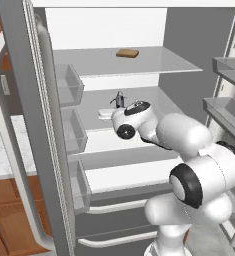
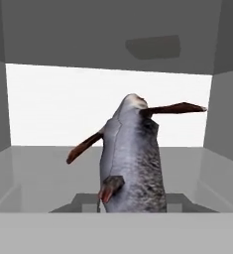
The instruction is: Take the fish out of the fridge, briefly rinse it in the sink, and place it on the tray next to the sink.
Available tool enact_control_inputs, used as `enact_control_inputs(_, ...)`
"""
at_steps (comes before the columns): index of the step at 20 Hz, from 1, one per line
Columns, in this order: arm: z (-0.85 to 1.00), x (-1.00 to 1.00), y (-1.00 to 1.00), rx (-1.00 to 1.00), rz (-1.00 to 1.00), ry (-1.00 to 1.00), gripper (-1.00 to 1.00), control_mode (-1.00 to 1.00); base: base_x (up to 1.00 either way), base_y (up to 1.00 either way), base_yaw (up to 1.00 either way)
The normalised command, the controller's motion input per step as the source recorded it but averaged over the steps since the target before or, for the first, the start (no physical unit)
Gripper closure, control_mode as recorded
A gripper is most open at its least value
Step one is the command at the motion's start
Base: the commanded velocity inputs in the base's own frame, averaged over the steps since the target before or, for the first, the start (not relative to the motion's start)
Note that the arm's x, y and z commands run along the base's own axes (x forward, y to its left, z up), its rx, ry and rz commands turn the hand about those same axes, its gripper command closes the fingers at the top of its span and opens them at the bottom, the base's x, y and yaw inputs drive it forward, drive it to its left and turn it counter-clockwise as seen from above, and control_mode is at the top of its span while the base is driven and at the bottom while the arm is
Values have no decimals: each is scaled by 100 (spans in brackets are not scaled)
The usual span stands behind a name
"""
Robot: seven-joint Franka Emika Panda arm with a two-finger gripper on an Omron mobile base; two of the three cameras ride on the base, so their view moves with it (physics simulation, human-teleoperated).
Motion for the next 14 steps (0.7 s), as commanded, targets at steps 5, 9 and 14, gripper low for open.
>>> enact_control_inputs(5,100,-100,12,13,-17,13,100,-100,0,0,0)
enact_control_inputs(9,100,-100,9,13,-16,32,100,-100,0,0,0)
enact_control_inputs(14,100,-80,11,6,-20,26,100,-100,0,0,0)
